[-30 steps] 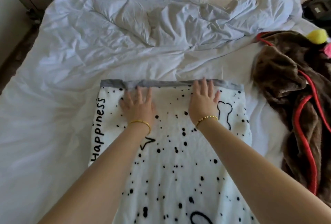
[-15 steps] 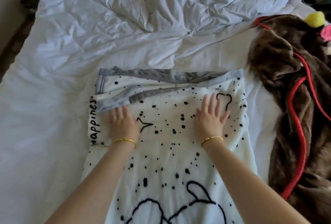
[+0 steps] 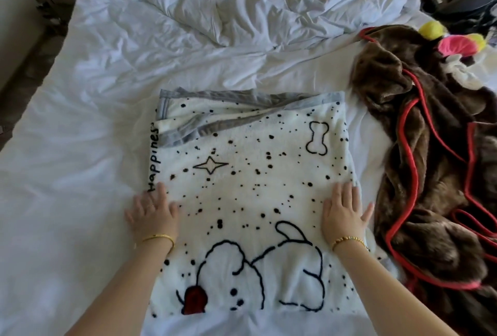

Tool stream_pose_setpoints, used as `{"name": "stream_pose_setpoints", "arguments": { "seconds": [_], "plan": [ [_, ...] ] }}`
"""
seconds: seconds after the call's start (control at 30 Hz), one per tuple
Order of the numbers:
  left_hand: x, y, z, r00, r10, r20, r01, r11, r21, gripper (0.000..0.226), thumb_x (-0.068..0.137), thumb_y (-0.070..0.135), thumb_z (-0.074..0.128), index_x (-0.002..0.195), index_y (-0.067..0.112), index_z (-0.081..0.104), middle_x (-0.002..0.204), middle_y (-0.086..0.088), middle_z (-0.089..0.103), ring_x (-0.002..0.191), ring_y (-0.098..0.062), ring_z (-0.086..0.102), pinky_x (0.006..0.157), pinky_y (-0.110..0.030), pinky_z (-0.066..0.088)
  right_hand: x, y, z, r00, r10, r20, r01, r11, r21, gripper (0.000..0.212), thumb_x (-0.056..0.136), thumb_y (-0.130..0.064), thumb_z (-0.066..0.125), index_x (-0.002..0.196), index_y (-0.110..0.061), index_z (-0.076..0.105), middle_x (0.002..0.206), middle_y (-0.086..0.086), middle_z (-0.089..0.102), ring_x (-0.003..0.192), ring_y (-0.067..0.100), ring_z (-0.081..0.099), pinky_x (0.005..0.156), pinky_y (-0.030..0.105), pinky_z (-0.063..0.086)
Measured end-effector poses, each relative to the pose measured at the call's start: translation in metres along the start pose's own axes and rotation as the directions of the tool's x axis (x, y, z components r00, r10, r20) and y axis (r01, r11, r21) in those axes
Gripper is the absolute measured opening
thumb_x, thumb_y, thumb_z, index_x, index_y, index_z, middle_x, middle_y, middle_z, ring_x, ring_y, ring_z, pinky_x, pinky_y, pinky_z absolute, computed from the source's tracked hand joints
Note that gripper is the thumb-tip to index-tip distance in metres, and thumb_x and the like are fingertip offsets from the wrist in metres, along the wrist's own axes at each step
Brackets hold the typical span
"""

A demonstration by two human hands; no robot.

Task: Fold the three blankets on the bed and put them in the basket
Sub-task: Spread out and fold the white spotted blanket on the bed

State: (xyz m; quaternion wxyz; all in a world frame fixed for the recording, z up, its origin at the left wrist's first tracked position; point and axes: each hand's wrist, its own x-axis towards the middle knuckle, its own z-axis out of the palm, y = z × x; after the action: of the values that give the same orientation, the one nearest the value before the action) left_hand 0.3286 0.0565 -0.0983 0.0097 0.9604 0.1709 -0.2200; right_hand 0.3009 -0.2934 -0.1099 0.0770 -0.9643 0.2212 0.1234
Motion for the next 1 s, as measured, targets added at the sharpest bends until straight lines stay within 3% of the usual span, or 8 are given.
{"name": "stream_pose_setpoints", "arguments": {
  "seconds": [0.1,0.23,0.33,0.47,0.57,0.7,0.83,1.0],
  "plan": [
    [-0.039,0.007,-0.007,0.924,0.283,-0.256,-0.272,0.959,0.080,0.060,0.092,0.027,0.049,0.145,0.008,0.029,0.147,-0.022,0.031,0.139,-0.037,0.026,0.114,-0.049,0.019,-0.044,-0.011,-0.010,0.988,-0.075,-0.133,0.085,0.994,0.073,0.051,0.099,-0.029,0.023,0.145,-0.008,0.026,0.154,0.014,0.017,0.145,0.027,0.009,0.114,0.048,-0.007],
    [-0.106,0.030,0.014,0.623,0.714,-0.318,-0.719,0.683,0.126,0.028,0.077,0.026,0.061,0.101,0.012,0.065,0.087,-0.007,0.064,0.073,-0.026,0.065,0.068,-0.036,0.057,-0.124,-0.033,0.010,0.833,-0.524,-0.175,0.533,0.846,0.003,0.054,0.098,-0.039,0.025,0.111,-0.008,0.067,0.113,0.008,0.062,0.113,0.027,0.049,0.106,0.049,0.030],
    [-0.133,0.022,0.046,0.737,0.672,0.071,-0.667,0.707,0.235,0.072,0.073,0.066,0.053,0.127,0.018,0.057,0.124,-0.009,0.059,0.110,-0.031,0.060,0.094,-0.051,0.047,-0.148,-0.021,0.032,0.780,-0.622,0.073,0.626,0.769,-0.128,0.065,0.074,-0.057,0.055,0.118,-0.010,0.065,0.120,0.005,0.063,0.119,0.026,0.049,0.096,0.055,0.045],
    [-0.135,-0.003,0.065,0.771,0.636,0.029,-0.595,0.704,0.388,0.116,0.050,0.064,0.078,0.146,0.019,0.029,0.148,-0.015,0.035,0.132,-0.039,0.039,0.101,-0.060,0.034,-0.142,0.012,0.042,0.784,-0.601,0.157,0.620,0.744,-0.249,0.105,0.038,-0.052,0.085,0.130,-0.013,0.055,0.136,0.010,0.053,0.124,0.034,0.050,0.096,0.063,0.037],
    [-0.121,-0.016,0.064,0.861,0.493,-0.124,-0.420,0.828,0.371,0.108,0.064,0.030,0.079,0.147,0.027,0.010,0.151,-0.019,0.027,0.136,-0.043,0.029,0.107,-0.058,0.026,-0.121,0.029,0.040,0.852,-0.524,-0.002,0.500,0.815,-0.293,0.098,0.049,-0.017,0.083,0.137,-0.008,0.044,0.142,0.016,0.044,0.128,0.039,0.044,0.103,0.061,0.029],
    [-0.095,-0.011,0.072,0.901,0.407,-0.149,-0.331,0.868,0.371,0.075,0.091,0.021,0.044,0.149,0.027,-0.004,0.154,-0.011,0.015,0.141,-0.029,0.018,0.114,-0.043,0.020,-0.100,0.028,0.050,0.882,-0.469,0.035,0.454,0.830,-0.324,0.083,0.084,-0.017,0.057,0.149,-0.013,0.005,0.153,0.009,0.020,0.139,0.031,0.023,0.115,0.049,0.016],
    [-0.095,0.004,0.070,0.907,0.399,-0.134,-0.347,0.888,0.302,0.058,0.093,0.025,0.042,0.145,0.022,0.019,0.142,-0.009,0.039,0.130,-0.025,0.039,0.109,-0.040,0.030,-0.093,0.006,0.047,0.917,-0.396,0.049,0.395,0.881,-0.261,0.063,0.077,-0.016,0.068,0.132,-0.014,0.036,0.126,0.005,0.052,0.113,0.027,0.054,0.086,0.037,0.046],
    [-0.116,0.000,0.048,0.913,0.407,-0.008,-0.389,0.879,0.275,0.043,0.094,0.023,0.036,0.137,0.023,0.033,0.121,-0.008,0.056,0.109,-0.027,0.057,0.093,-0.037,0.047,-0.112,0.003,0.026,0.933,-0.344,0.105,0.360,0.899,-0.250,0.031,0.090,-0.010,0.046,0.119,-0.017,0.049,0.116,0.004,0.057,0.103,0.027,0.060,0.062,0.033,0.039]
  ]
}}
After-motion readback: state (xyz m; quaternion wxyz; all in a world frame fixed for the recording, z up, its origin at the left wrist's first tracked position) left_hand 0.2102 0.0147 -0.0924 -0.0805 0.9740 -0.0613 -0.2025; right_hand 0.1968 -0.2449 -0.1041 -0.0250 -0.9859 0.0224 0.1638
